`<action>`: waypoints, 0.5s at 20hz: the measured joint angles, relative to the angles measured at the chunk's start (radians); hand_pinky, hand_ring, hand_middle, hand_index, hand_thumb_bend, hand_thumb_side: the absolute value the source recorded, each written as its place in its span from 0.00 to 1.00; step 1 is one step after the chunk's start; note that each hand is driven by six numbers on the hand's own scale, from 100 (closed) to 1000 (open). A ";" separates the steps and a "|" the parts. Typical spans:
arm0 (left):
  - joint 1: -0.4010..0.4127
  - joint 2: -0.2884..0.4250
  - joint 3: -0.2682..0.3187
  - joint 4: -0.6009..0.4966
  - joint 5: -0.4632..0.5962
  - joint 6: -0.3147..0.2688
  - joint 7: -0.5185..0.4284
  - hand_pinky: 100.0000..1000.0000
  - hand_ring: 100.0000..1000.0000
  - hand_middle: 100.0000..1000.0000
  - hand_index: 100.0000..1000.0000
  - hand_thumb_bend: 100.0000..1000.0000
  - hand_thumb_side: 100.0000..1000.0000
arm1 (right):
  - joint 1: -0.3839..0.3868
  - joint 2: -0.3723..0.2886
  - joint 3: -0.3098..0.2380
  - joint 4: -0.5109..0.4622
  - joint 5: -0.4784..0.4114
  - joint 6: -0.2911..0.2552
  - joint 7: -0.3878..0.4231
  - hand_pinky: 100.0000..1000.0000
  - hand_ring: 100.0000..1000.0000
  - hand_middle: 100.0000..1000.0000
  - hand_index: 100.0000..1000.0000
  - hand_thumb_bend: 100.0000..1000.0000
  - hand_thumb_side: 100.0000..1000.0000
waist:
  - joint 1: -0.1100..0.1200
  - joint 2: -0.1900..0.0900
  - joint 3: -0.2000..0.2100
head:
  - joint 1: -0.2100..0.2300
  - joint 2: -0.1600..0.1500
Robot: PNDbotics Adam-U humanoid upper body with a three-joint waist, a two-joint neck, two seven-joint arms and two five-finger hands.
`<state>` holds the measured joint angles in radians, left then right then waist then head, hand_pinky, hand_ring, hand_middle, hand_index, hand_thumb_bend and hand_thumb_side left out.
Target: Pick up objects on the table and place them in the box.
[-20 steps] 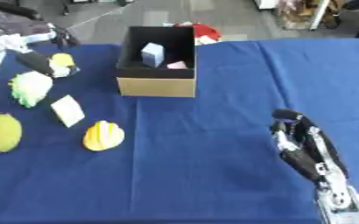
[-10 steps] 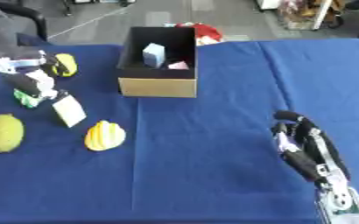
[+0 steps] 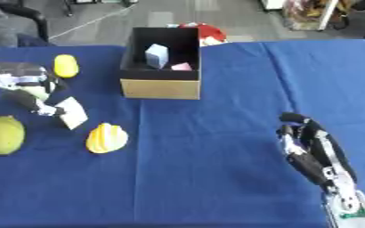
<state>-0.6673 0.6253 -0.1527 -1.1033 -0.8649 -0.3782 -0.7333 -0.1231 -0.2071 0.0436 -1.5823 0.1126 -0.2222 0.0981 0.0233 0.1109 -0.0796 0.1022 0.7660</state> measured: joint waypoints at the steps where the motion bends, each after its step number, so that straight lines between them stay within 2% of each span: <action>1: 0.003 0.000 0.000 0.001 -0.004 -0.002 0.001 0.76 0.65 0.69 0.86 0.31 0.63 | 0.000 0.000 0.000 0.000 0.000 0.000 0.000 0.73 0.63 0.71 0.78 0.00 0.31 | 0.000 0.000 0.000 | 0.000 0.000; 4: 0.012 -0.001 0.000 0.008 -0.008 -0.005 0.005 0.75 0.65 0.69 0.86 0.34 0.75 | 0.000 0.000 0.000 0.000 0.000 0.000 0.000 0.73 0.63 0.71 0.78 0.00 0.31 | 0.000 0.000 0.000 | 0.000 0.000; 10: 0.018 -0.002 0.000 0.012 -0.026 -0.009 0.009 0.75 0.65 0.69 0.85 0.38 0.69 | 0.000 0.000 0.000 0.000 0.000 0.000 0.000 0.73 0.63 0.71 0.78 0.00 0.31 | 0.000 0.000 0.000 | 0.000 0.000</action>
<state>-0.6494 0.6230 -0.1526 -1.0917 -0.8910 -0.3873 -0.7243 -0.1231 -0.2071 0.0436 -1.5823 0.1130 -0.2218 0.0978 0.0233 0.1109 -0.0799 0.1022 0.7660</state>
